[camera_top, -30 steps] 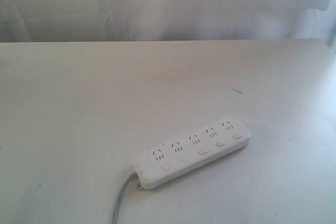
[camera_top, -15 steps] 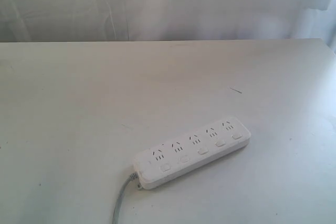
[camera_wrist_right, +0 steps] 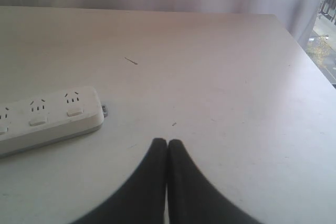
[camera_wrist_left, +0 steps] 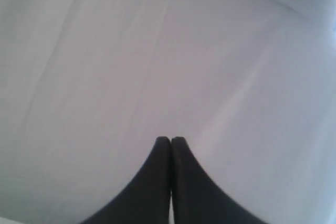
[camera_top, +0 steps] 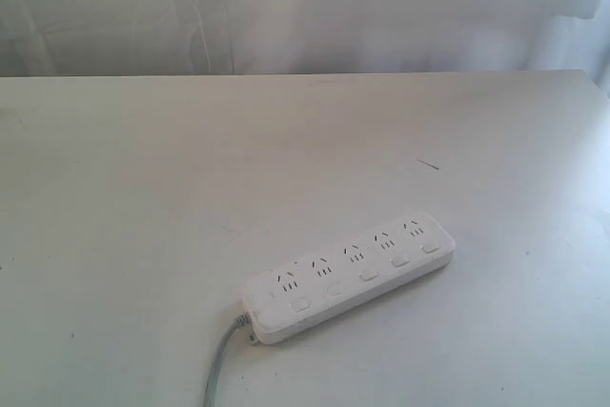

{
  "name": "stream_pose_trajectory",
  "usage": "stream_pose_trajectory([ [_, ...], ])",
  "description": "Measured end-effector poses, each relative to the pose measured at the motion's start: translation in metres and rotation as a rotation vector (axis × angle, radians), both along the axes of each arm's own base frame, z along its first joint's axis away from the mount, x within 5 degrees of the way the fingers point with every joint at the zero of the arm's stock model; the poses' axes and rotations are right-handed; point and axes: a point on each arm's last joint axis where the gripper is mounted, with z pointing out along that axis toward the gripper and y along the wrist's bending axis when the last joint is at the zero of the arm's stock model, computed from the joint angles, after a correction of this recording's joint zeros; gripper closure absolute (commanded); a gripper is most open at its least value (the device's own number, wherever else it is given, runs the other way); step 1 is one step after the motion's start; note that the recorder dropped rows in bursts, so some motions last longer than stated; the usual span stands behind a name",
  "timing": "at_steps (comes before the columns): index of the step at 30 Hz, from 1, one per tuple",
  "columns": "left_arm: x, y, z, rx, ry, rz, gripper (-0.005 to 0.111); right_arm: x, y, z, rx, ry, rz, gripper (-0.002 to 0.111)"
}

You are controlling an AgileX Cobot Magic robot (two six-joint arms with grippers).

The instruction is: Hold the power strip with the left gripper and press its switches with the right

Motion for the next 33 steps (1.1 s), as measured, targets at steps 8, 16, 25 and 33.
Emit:
stream_pose_trajectory([
  [8, 0.007, -0.007, -0.015, 0.009, 0.184, -0.078, 0.107, 0.000, 0.000, 0.000, 0.000, 0.000, 0.000, 0.108],
  [16, 0.011, -0.007, -0.025, -0.059, 0.297, -0.106, 0.107, 0.000, 0.000, 0.000, 0.000, 0.000, 0.000, 0.108],
  [25, 0.011, -0.011, -0.030, 0.013, 0.356, -0.129, 0.107, 0.000, 0.000, 0.000, 0.000, 0.000, 0.000, 0.108],
  [33, 0.010, -0.025, -0.033, 0.198, 0.369, -0.228, 0.107, 0.000, 0.000, 0.000, 0.000, 0.000, 0.000, 0.108],
])
